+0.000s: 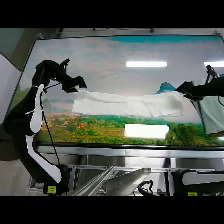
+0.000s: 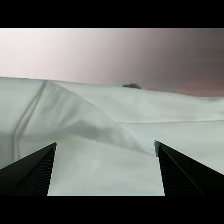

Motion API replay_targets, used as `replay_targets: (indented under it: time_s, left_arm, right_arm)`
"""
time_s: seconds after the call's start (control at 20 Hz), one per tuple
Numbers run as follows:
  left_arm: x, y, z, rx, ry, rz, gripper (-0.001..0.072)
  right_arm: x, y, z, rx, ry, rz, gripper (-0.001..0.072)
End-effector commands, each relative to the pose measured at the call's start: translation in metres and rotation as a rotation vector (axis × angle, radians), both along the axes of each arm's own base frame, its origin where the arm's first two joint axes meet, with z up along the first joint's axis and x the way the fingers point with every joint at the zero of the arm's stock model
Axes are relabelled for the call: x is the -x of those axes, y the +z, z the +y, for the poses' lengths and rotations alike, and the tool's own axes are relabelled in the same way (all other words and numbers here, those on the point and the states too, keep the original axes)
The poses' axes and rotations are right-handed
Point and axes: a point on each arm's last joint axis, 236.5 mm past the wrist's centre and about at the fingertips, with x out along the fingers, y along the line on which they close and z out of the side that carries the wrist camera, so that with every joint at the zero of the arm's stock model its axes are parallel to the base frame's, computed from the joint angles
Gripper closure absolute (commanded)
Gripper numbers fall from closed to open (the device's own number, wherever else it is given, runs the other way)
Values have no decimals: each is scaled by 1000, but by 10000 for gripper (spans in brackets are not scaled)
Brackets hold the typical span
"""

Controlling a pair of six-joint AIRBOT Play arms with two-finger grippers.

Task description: Fold the shirts.

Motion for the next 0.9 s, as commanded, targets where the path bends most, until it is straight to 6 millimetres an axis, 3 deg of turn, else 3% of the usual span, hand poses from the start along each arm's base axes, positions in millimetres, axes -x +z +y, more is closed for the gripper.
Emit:
replay_targets:
  time_s: [0.0,0.25,0.4,0.55,0.6,0.65,0.7,0.8,0.85]
  left_arm:
    - [-5,39,-9,1,-56,-36,18]
    - [2,92,-9,6,-38,-48,19]
    - [7,109,-8,9,-5,-111,19]
    - [16,124,-9,13,11,-138,19]
    - [18,129,-11,17,20,-140,20]
    - [19,134,-13,20,25,-145,20]
    - [21,138,-17,21,18,-153,95]
    - [22,142,-28,25,-1,-166,584]
    - [23,143,-35,27,-13,-172,667]
  right_arm:
    - [26,1,-36,79,60,91,2]
    - [43,-33,1,-107,222,165,2]
    - [42,-56,4,-146,228,188,3]
    - [30,-64,15,-224,222,165,8]
    - [26,-66,19,-247,216,159,26]
    - [25,-69,21,-249,217,159,152]
    - [24,-74,22,-246,217,164,254]
    - [22,-83,22,-242,207,169,260]
    - [21,-87,21,-239,200,171,402]
